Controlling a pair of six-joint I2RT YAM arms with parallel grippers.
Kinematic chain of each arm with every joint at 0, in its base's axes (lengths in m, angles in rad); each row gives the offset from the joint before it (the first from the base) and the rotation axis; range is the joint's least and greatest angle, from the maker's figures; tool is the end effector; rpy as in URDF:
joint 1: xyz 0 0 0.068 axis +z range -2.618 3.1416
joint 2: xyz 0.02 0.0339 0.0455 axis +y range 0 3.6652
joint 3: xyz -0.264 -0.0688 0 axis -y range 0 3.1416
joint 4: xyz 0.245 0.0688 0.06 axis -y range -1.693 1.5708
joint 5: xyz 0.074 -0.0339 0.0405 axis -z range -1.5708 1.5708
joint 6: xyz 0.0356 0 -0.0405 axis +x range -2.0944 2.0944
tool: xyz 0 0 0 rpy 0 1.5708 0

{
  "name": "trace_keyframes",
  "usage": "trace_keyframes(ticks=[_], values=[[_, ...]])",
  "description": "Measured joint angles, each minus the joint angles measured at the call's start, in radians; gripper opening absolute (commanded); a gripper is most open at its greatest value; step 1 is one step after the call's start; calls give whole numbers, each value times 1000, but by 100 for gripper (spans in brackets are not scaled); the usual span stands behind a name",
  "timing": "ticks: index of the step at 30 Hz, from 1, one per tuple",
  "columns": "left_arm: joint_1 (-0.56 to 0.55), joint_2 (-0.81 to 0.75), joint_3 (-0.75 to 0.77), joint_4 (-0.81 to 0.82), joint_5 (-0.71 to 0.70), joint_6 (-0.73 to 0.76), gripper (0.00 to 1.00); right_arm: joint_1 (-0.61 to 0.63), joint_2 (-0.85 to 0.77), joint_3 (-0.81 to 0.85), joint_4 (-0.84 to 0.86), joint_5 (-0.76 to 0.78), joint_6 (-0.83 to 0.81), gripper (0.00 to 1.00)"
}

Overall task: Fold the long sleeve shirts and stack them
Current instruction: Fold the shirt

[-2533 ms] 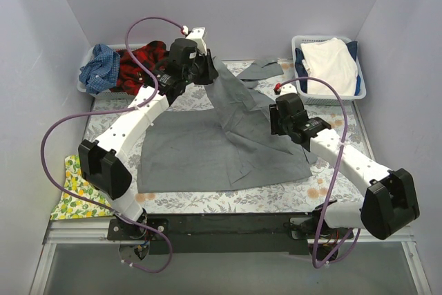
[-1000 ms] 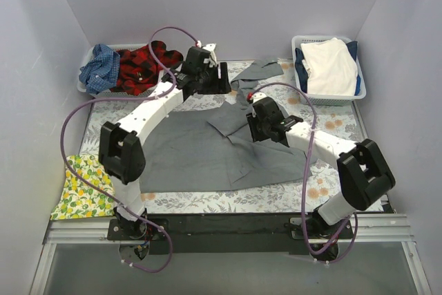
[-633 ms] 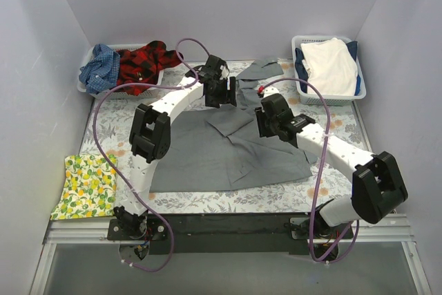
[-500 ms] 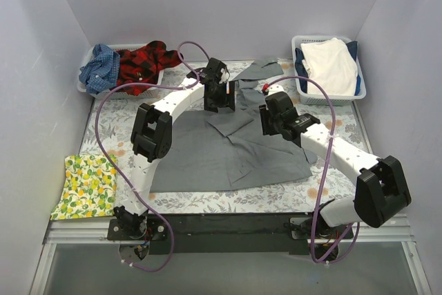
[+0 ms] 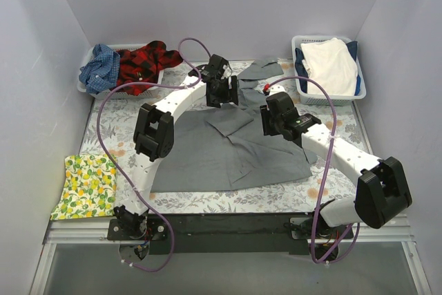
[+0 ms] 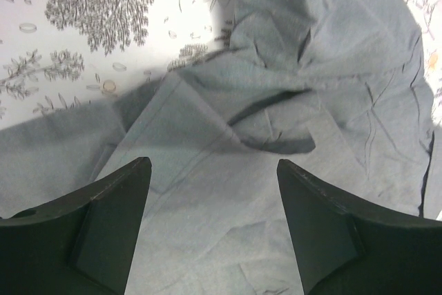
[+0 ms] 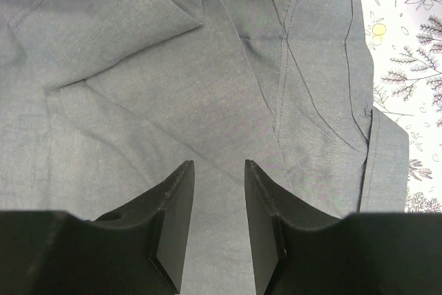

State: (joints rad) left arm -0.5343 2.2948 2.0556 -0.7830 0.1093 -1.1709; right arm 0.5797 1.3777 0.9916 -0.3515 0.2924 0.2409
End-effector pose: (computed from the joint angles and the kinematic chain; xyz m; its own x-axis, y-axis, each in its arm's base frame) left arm 0.4319 -0.2601 0.2182 -0.7973 -0.5921 -0.1173 -0.4603 0.7220 -0.5166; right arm 0.2557 0.1551 0.2632 -0.6290 -0.1387 -0.7650 -0.2018 0.9794 -0.0117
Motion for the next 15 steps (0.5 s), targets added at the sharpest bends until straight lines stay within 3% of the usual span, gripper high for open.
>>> trace_keyframes(ticks=[6, 9, 11, 13, 15], values=[[-1, 104, 96, -3, -40, -21, 76, 0, -5, 0, -6, -4, -1, 43], [-2, 155, 122, -6, -60, -23, 72, 0, -5, 0, -7, -6, -2, 42], [-2, 171, 135, -11, -67, -25, 63, 0, -6, 0, -7, -6, -4, 43], [-3, 170, 140, -11, -84, -26, 40, -2, -9, 0, -7, -6, -5, 42], [-3, 170, 138, -23, -99, -30, 32, -2, -11, 0, -7, -6, -6, 42]])
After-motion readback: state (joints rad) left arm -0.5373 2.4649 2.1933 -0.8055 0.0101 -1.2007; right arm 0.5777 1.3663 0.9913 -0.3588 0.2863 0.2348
